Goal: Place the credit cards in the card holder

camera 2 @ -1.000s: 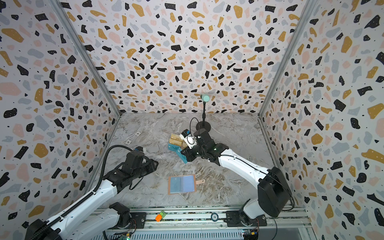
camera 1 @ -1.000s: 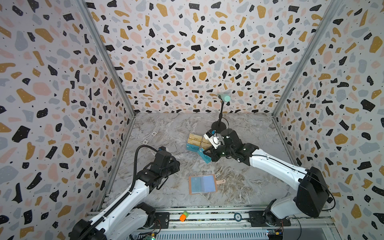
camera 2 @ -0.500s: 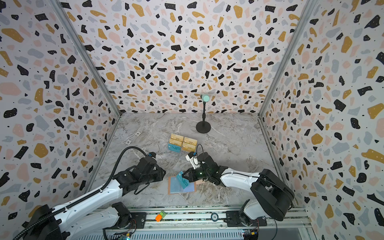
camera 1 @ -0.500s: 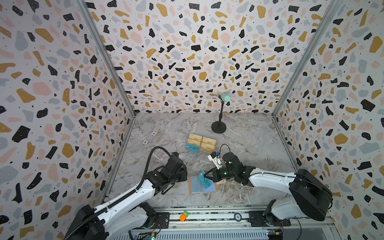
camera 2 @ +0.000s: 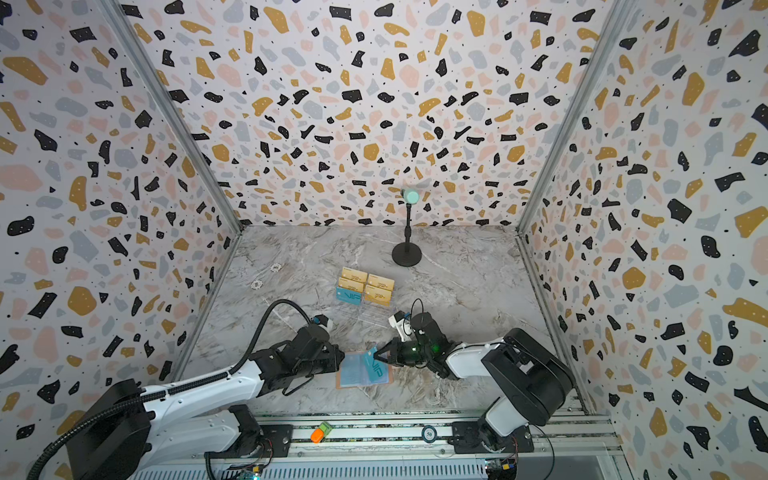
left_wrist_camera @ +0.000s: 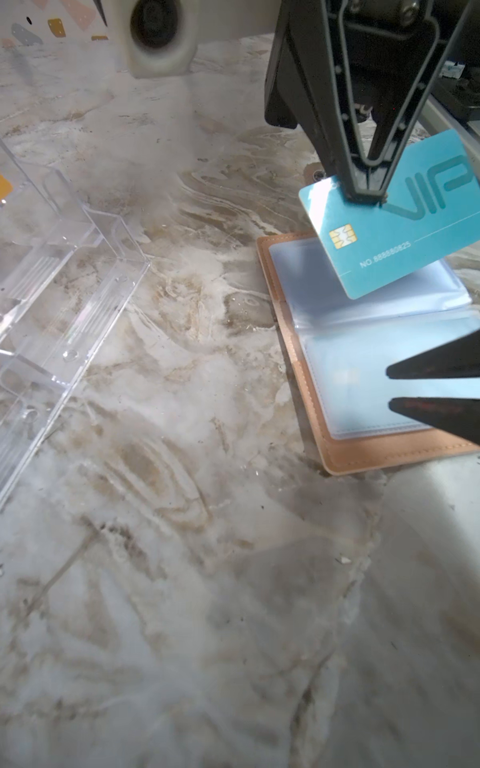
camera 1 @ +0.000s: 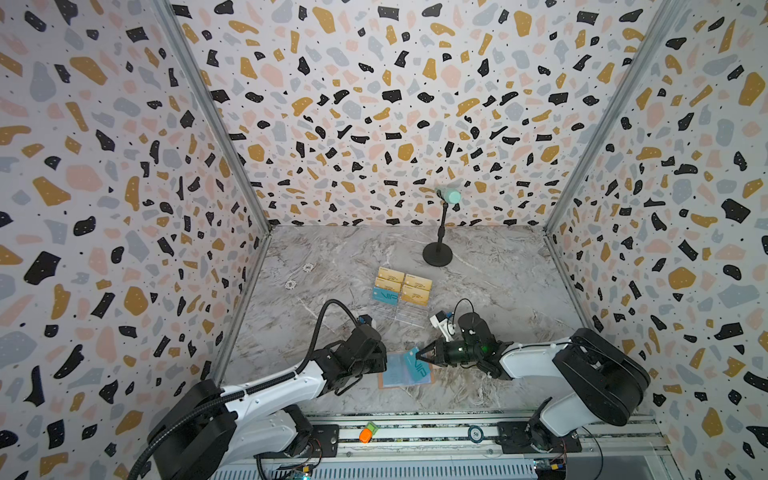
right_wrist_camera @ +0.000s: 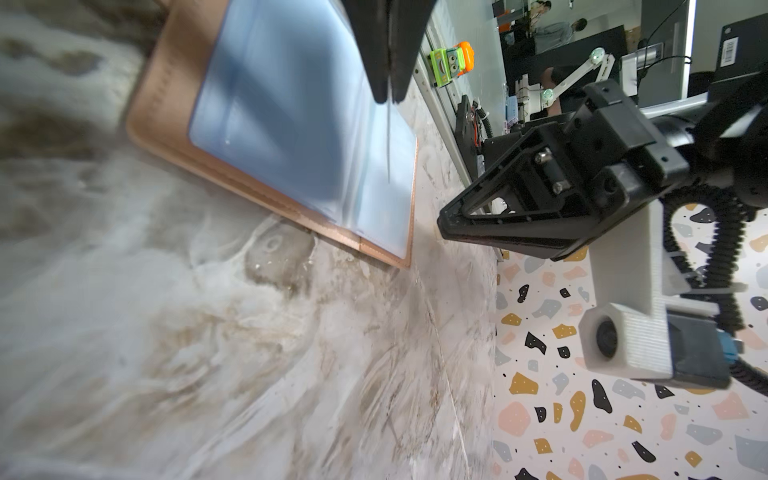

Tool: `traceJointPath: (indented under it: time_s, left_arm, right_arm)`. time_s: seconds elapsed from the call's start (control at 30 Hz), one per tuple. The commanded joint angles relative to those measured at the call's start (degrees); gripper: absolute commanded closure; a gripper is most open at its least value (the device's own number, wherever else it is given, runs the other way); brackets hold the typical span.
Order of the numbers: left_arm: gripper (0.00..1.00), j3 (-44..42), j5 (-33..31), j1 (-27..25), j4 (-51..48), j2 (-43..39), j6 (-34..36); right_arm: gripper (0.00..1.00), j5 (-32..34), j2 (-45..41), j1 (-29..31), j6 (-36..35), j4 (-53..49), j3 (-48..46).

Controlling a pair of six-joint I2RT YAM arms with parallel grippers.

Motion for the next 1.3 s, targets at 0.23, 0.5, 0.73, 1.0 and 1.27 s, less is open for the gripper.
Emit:
traceJointPath:
  time_s: [0.23, 0.5, 0.73, 1.0, 1.27]
  left_arm:
    - [0.93, -3.2, 0.7, -0.3, 3.9, 0.1, -2.5]
    - [0.94, -4.1, 1.2, -0.4, 4.8, 0.1, -2.7]
    - [0.94, -4.7, 1.6, -0.6, 5.5, 0.7, -3.0]
    - [0.94, -5.1, 1.6, -0.7, 5.3, 0.8, -3.1]
    - [0.95, -5.9, 1.5, -0.6, 5.5, 0.9, -3.1]
  right_arm:
    - [1.0, -2.7, 2.8, 0.4, 4.1, 7.0, -1.5]
    - [1.0, -1.4, 3.9, 0.4, 4.5, 8.5, -2.0]
    - [1.0, -0.7, 4.8, 0.5, 3.4, 6.8, -1.4]
    - [1.0, -0.5, 5.9, 0.5, 3.8, 8.3, -1.3]
    - [1.0, -0.8, 6.7, 0.7, 4.2, 9.9, -1.3]
